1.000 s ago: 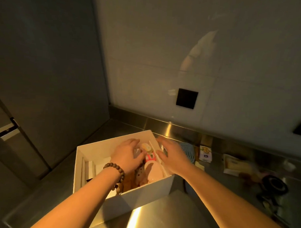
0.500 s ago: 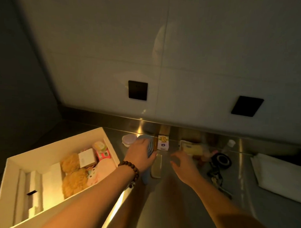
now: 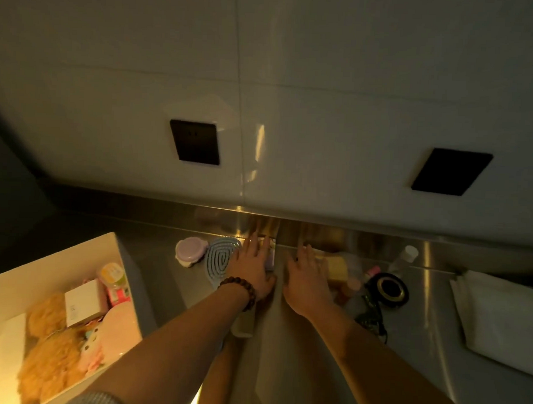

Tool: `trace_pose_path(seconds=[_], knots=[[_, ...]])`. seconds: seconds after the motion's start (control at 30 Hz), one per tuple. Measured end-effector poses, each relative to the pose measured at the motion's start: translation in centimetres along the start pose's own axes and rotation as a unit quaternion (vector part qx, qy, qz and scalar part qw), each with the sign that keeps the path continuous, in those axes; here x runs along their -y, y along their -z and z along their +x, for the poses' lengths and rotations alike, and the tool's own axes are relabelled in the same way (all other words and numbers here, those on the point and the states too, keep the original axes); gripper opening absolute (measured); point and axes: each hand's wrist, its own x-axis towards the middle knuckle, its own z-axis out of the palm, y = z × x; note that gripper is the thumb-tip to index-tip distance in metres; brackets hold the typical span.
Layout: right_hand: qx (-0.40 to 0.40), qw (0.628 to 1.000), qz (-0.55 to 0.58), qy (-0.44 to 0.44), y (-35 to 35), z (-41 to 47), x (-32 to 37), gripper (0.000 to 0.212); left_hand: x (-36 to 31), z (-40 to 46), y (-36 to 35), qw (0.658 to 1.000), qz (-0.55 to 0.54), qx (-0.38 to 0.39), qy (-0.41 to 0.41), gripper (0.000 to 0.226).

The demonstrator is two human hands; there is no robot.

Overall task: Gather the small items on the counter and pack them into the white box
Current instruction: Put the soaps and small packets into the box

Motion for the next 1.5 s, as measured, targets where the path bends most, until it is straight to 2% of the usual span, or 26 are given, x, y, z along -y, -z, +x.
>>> trace_pose_path(seconds=[0.13, 0.4, 0.53, 0.7, 1.0, 1.17, 1.3, 1.5], knots=[[0.041, 0.998, -0.009, -0.047, -1.3, 0.4, 0.0, 0.071, -0.4, 0.5, -0.8, 0.998, 0.061, 0.016, -0.013, 0.086], [0.038, 0.999, 0.009, 0.009, -1.0, -1.6, -0.7, 0.070, -1.2, -2.7, -0.8, 0.995, 0.077, 0.000, -0.062, 0.079], [0.005, 0.998, 0.043, 0.045, -1.2, -4.0, -0.5, 0.063, -1.2, -5.1, -1.1, 0.996, 0.040, -0.015, -0.073, 0.075], [-0.005, 0.996, 0.071, 0.059, -1.5, -7.3, 0.4, 0.055, -0.8, -8.8, -1.9, 0.993, -0.022, -0.072, -0.086, 0.062], [-0.033, 0.989, 0.126, 0.072, -2.2, -13.2, 1.6, 0.038, 0.0, -15.2, -3.3, 0.995, -0.086, -0.044, -0.039, 0.062], [-0.081, 0.986, 0.138, 0.036, -2.8, -14.7, 2.6, 0.031, 0.3, -16.7, -3.6, 0.993, -0.090, -0.059, -0.041, 0.065], [-0.140, 0.982, 0.100, -0.078, -1.8, -13.8, 3.0, 0.044, 0.0, -16.2, -3.2, 0.993, -0.101, -0.057, -0.014, 0.062], [-0.079, 0.981, 0.079, -0.157, -1.9, -12.0, 3.6, 0.059, -0.1, -15.8, -3.2, 0.986, -0.153, -0.057, 0.008, 0.057]])
